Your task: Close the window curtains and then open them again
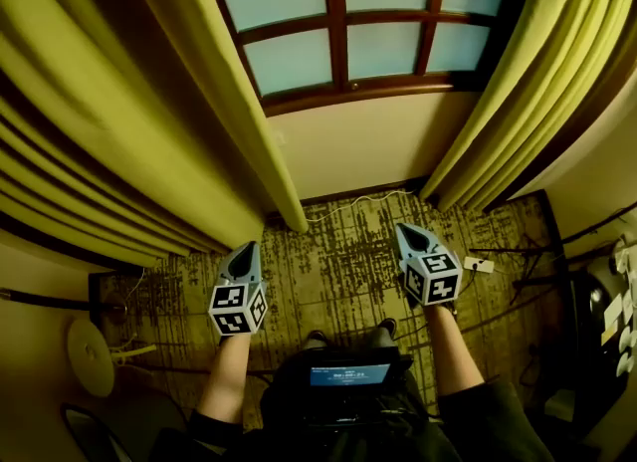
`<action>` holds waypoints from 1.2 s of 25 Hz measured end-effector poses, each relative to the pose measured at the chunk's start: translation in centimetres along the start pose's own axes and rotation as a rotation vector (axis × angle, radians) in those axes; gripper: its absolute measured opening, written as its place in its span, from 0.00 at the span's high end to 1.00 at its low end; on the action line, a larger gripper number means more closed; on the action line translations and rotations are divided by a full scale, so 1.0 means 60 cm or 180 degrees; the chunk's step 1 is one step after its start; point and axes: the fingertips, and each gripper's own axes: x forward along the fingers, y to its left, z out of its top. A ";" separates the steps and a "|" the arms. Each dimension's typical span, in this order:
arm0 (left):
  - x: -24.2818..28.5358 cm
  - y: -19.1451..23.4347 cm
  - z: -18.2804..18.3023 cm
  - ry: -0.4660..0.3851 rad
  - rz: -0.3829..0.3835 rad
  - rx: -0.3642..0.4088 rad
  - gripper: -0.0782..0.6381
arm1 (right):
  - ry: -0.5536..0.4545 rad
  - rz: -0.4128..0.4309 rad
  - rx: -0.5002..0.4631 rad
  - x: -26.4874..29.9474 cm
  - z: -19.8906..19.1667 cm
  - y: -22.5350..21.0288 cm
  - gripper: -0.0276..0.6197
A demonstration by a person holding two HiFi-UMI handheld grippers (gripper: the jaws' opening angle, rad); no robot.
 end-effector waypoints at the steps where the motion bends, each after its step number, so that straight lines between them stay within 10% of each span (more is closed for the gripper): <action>1: -0.010 0.010 -0.011 0.0017 0.0002 -0.0017 0.90 | 0.0025 0.0004 0.0017 -0.001 -0.011 0.014 0.94; 14: -0.105 0.088 -0.106 0.0159 -0.0115 -0.0121 0.90 | 0.0289 -0.0275 -0.0003 -0.040 -0.097 0.125 0.94; 30: -0.121 0.014 -0.126 0.0197 0.0081 -0.0419 0.90 | 0.0359 -0.0146 0.0031 -0.071 -0.116 0.029 0.94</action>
